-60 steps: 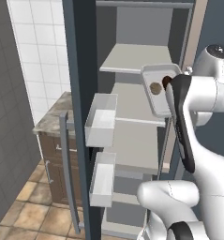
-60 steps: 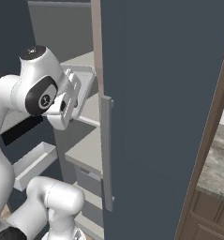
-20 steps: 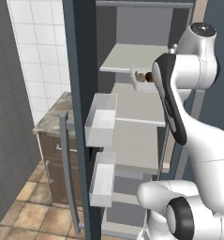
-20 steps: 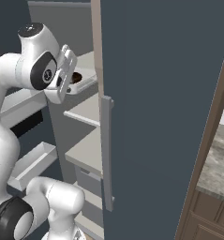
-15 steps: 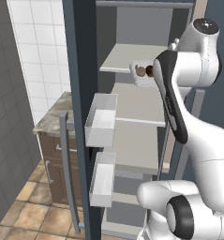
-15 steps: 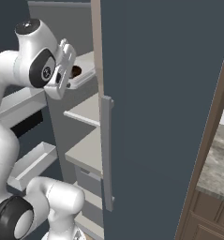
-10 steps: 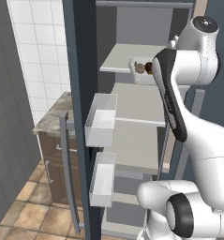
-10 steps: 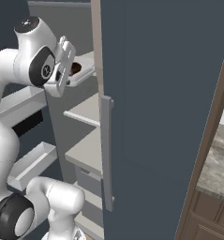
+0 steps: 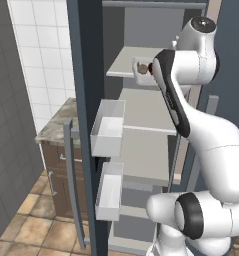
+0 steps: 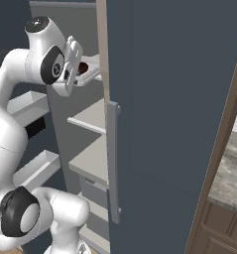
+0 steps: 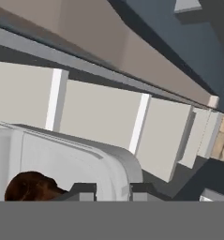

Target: Take the sweet potato and garlic out of the freezer and place them in the tupperware container on the counter. Then put the tupperware containing the vegetables back in the freezer.

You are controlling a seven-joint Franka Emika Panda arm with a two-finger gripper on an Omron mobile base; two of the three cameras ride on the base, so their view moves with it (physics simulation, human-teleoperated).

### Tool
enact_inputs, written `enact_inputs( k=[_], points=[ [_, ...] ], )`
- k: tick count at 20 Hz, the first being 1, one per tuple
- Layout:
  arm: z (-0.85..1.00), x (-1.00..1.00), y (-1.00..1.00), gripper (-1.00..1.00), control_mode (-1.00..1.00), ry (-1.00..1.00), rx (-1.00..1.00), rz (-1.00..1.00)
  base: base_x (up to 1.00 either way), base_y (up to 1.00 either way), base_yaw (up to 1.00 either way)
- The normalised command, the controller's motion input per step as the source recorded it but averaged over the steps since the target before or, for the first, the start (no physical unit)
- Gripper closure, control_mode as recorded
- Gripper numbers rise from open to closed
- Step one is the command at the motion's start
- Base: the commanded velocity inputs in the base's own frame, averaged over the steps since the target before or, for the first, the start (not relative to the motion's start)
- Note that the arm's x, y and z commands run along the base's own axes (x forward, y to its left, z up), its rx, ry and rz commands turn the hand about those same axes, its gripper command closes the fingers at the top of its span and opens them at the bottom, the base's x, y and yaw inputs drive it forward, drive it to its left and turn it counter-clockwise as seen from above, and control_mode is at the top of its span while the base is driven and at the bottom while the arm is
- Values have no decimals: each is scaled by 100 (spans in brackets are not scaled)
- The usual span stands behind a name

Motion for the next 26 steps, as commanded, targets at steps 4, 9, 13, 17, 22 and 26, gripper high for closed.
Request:
enact_inputs(
  k=[4,9,13,17,22,26],
  points=[
    [0,48,8,100,-100,0,0,0,0,0,0],
    [0,50,1,100,-100,0,0,0,0,0,0],
    [0,54,0,100,-100,0,0,0,0,0,0],
    [0,59,0,100,-100,0,0,0,0,0,0],
    [0,60,0,100,-100,1,0,0,0,0,0],
    [0,59,0,100,-100,6,0,0,0,0,0]
  ],
)
